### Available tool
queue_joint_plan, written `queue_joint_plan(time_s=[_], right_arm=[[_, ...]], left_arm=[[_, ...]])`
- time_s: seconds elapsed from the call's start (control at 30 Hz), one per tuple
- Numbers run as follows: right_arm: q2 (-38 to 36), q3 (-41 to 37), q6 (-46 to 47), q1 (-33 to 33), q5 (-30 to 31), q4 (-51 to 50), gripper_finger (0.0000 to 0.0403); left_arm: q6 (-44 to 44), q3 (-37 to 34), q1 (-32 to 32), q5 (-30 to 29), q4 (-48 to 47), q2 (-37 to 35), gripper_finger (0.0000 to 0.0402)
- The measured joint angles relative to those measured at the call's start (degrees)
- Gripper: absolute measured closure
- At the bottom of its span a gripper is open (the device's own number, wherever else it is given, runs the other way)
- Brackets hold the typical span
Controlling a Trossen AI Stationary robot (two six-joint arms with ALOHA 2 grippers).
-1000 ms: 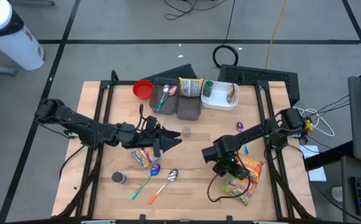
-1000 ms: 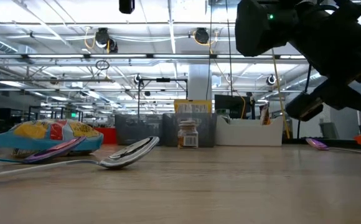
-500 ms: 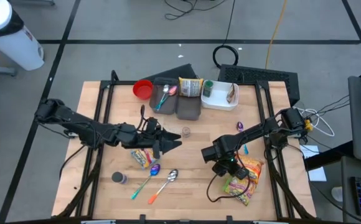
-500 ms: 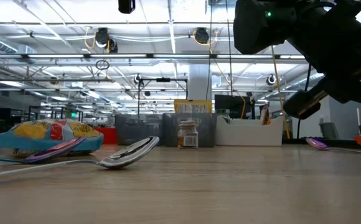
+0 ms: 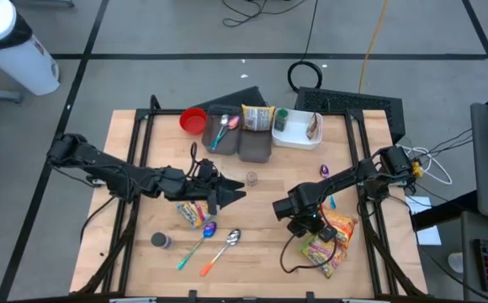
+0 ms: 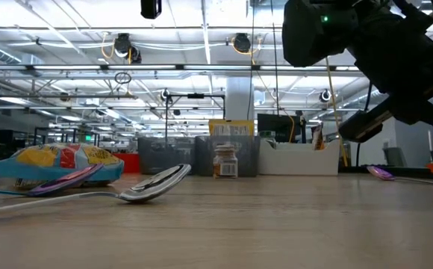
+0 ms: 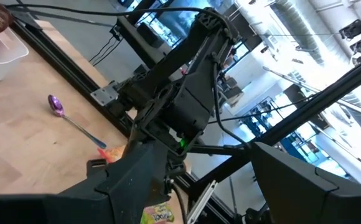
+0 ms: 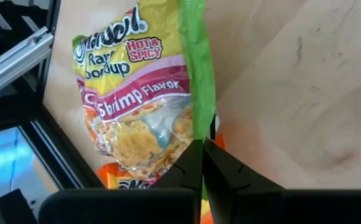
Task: Pick & Place Food Item
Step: Put the green noodle pack into the right black bin
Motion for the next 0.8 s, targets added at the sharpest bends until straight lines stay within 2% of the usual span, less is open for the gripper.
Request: queue_joint_plan(time_s=[0.17,0.4,0.8], right_arm=[[0.0,2.4,0.4,0.0,0.4,-2.2,0.0403],[0.0,9.1,0.8,-0.3,4.7,-4.3,0.0403],[-1.0,17.0,3.5,-2.8,5.8,-9.1,0.0403]], left_arm=[[0.0,0.0,0.0,0.0,-0.1,0.0,0.0128],[-0.4,0.0,0.0,0.3,-0.2,0.0,0.0128],[-2.0,0.0,-1.4,0.4,-2.7,0.0,0.0128]])
